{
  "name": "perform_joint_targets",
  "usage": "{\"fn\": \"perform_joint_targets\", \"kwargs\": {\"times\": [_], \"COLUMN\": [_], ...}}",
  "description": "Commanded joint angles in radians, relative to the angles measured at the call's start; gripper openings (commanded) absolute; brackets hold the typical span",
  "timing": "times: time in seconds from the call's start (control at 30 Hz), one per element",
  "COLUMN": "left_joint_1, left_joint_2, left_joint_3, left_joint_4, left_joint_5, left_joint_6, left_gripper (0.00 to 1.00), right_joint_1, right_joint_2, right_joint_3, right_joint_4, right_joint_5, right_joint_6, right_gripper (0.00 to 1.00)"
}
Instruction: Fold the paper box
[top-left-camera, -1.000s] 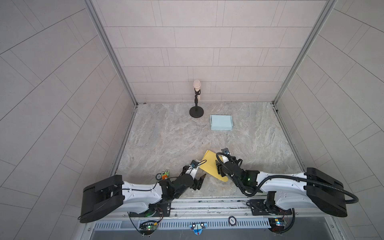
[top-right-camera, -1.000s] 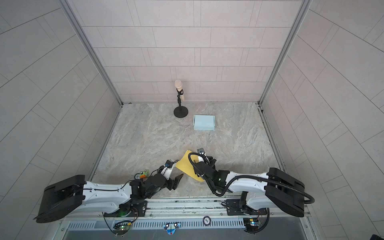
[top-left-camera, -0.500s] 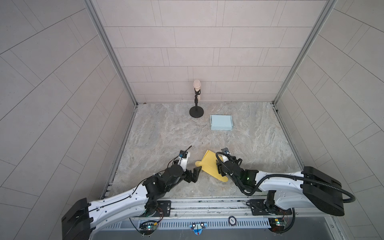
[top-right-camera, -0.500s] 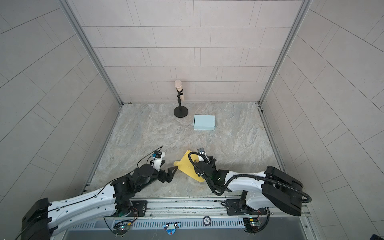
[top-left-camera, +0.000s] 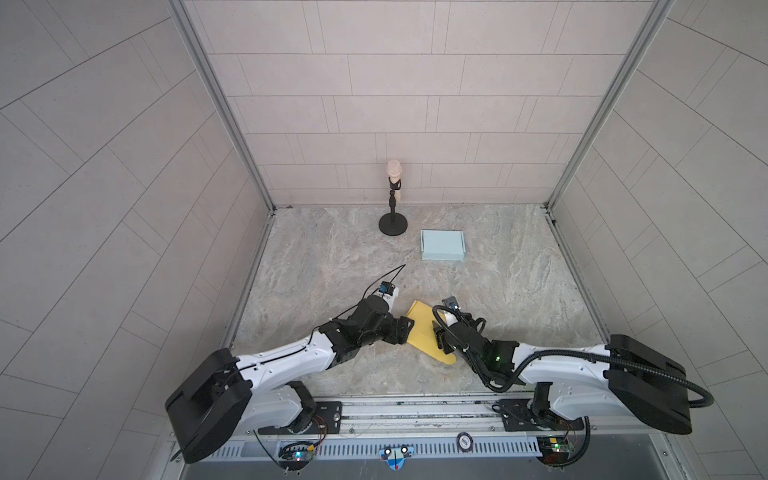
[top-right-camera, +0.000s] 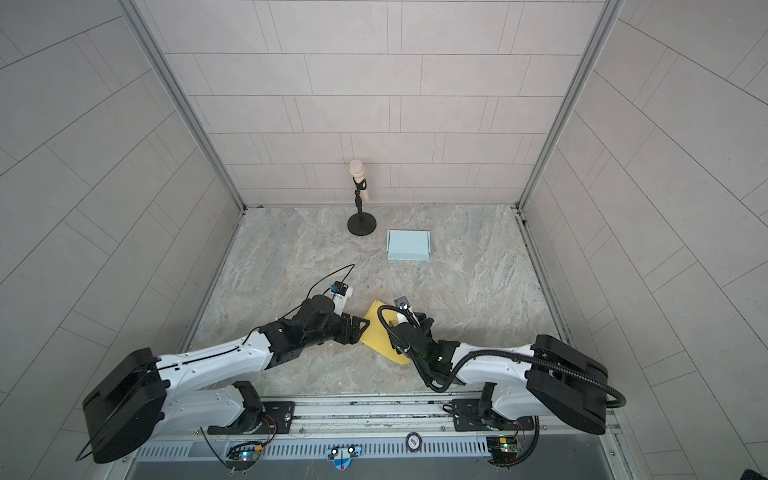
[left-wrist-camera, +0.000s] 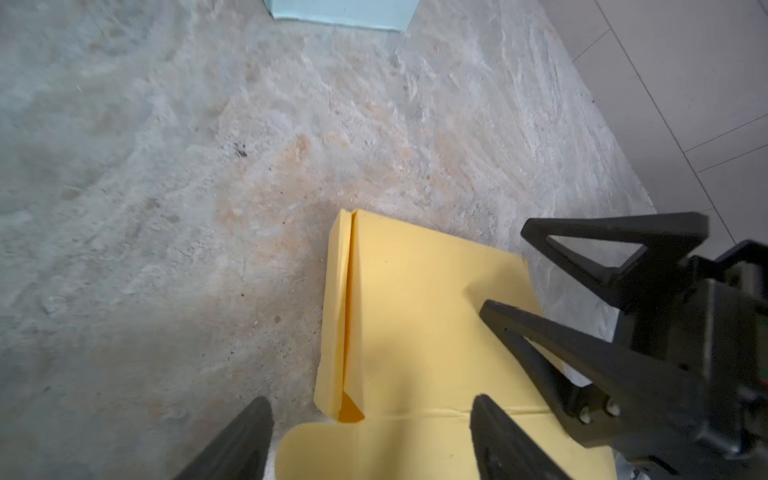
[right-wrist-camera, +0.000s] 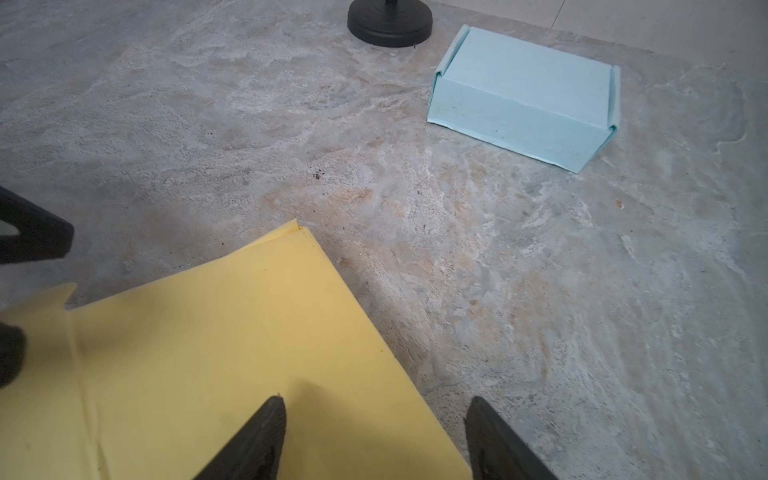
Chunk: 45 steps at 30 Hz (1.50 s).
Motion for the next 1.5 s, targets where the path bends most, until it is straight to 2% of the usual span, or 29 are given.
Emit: {"fn": "perform_joint_targets", "kwargs": {"times": [0.0, 0.3, 0.4, 0.43, 0.47, 0.63, 1.0, 1.23, 1.47], "left_joint_1": [0.005, 0.005, 0.005, 0.005, 0.004, 0.004, 0.002, -0.011, -0.030], "left_joint_2": [0.032, 0.087, 0.095, 0.097, 0.098, 0.123, 0.148, 0.146, 0.136], "left_joint_3": [-0.019, -0.042, -0.048, -0.049, -0.049, -0.044, -0.059, -0.053, -0.049], "left_joint_4": [0.067, 0.077, 0.083, 0.087, 0.089, 0.102, 0.133, 0.126, 0.112], "left_joint_5": [0.042, 0.020, 0.019, 0.019, 0.018, 0.023, 0.024, 0.019, 0.008], "left_joint_6": [0.004, 0.017, 0.015, 0.017, 0.017, 0.017, 0.004, 0.008, 0.009], "left_gripper": [0.74, 0.67, 0.66, 0.65, 0.65, 0.63, 0.60, 0.60, 0.59], "right_joint_1": [-0.001, -0.022, -0.062, -0.094, -0.113, -0.122, -0.157, -0.190, -0.223], "right_joint_2": [-0.028, -0.133, -0.195, -0.217, -0.234, -0.322, -0.359, -0.307, -0.207], "right_joint_3": [-0.008, 0.003, 0.056, 0.073, 0.080, 0.089, -0.020, -0.048, -0.008], "right_joint_4": [-0.004, -0.090, -0.266, -0.322, -0.352, -0.495, -0.432, -0.369, -0.336], "right_joint_5": [-0.006, -0.041, -0.063, -0.117, -0.165, -0.222, -0.359, -0.391, -0.427], "right_joint_6": [-0.008, 0.028, 0.137, 0.186, 0.227, 0.351, 0.477, 0.454, 0.385], "right_gripper": [0.70, 0.71, 0.73, 0.73, 0.73, 0.73, 0.69, 0.62, 0.54]}}
